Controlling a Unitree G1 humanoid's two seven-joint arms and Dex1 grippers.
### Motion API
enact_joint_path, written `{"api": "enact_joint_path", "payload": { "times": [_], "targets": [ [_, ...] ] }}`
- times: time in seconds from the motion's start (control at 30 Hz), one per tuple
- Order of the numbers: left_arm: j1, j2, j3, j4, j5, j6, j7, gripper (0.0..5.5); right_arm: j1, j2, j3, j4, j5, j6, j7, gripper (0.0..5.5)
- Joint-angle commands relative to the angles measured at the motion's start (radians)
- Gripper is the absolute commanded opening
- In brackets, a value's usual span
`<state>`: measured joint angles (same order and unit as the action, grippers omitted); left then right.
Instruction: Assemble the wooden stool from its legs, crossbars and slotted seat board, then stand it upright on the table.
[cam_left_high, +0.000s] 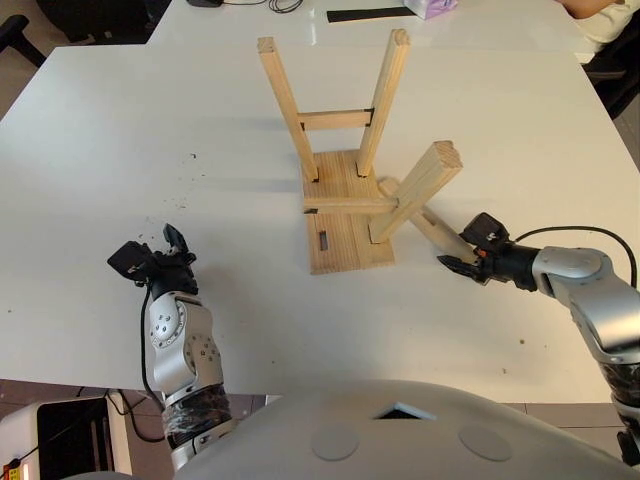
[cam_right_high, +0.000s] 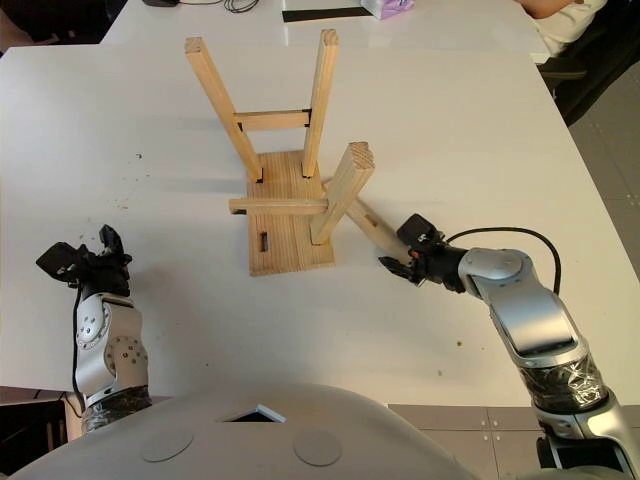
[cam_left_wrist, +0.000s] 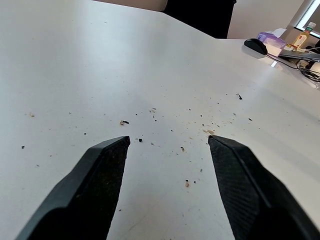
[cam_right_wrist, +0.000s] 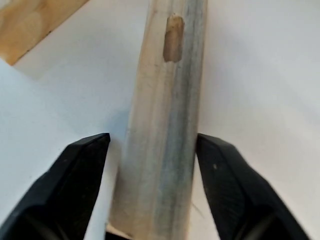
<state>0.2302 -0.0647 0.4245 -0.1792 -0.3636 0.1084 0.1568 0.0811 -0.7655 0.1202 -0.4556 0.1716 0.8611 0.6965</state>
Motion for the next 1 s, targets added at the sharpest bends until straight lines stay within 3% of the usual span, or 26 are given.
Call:
{"api": "enact_joint_path", "payload": {
  "times": [0.03,0.1,0.27,0.37,0.47,0.57,0.63,0.7,0.87,1.0],
  "targets": [
    [0.005,-0.009,0.000,-0.002,0.010,-0.004,0.016,2.93,0.049,-0.027,0.023,0.069,-0.049,-0.060,-0.021,2.51],
    [0.004,-0.007,0.001,-0.001,0.010,-0.004,0.018,2.93,0.052,-0.016,0.014,0.105,-0.058,-0.100,-0.037,2.17],
    [-0.004,0.016,0.020,-0.016,0.006,0.011,0.036,2.93,0.033,0.021,-0.013,0.181,-0.061,-0.185,-0.078,2.11],
    [-0.067,0.055,0.065,-0.006,-0.013,0.033,0.069,2.93,-0.118,0.117,-0.076,0.298,-0.044,-0.236,-0.167,2.09],
    [-0.205,0.146,0.089,0.029,-0.022,0.110,0.091,2.93,-0.429,0.238,-0.212,0.527,-0.004,-0.305,-0.337,2.06],
    [-0.357,0.257,0.081,0.091,-0.002,0.238,0.103,2.93,-0.701,0.311,-0.421,0.770,0.116,-0.436,-0.488,2.05],
    [-0.471,0.311,0.081,0.129,-0.005,0.305,0.117,2.93,-0.837,0.378,-0.563,0.815,0.283,-0.470,-0.526,2.05],
    [-0.591,0.361,0.057,0.147,-0.029,0.338,0.068,2.93,-0.903,0.439,-0.623,0.776,0.413,-0.473,-0.517,2.05],
    [-0.874,0.450,-0.010,0.117,-0.156,0.376,-0.163,2.93,-0.864,0.508,-0.467,0.579,0.511,-0.401,-0.313,2.05],
    [-1.030,0.409,0.034,0.055,-0.367,0.395,-0.235,2.93,-0.871,0.540,-0.478,0.495,0.631,-0.345,-0.283,2.05]
  ]
}}
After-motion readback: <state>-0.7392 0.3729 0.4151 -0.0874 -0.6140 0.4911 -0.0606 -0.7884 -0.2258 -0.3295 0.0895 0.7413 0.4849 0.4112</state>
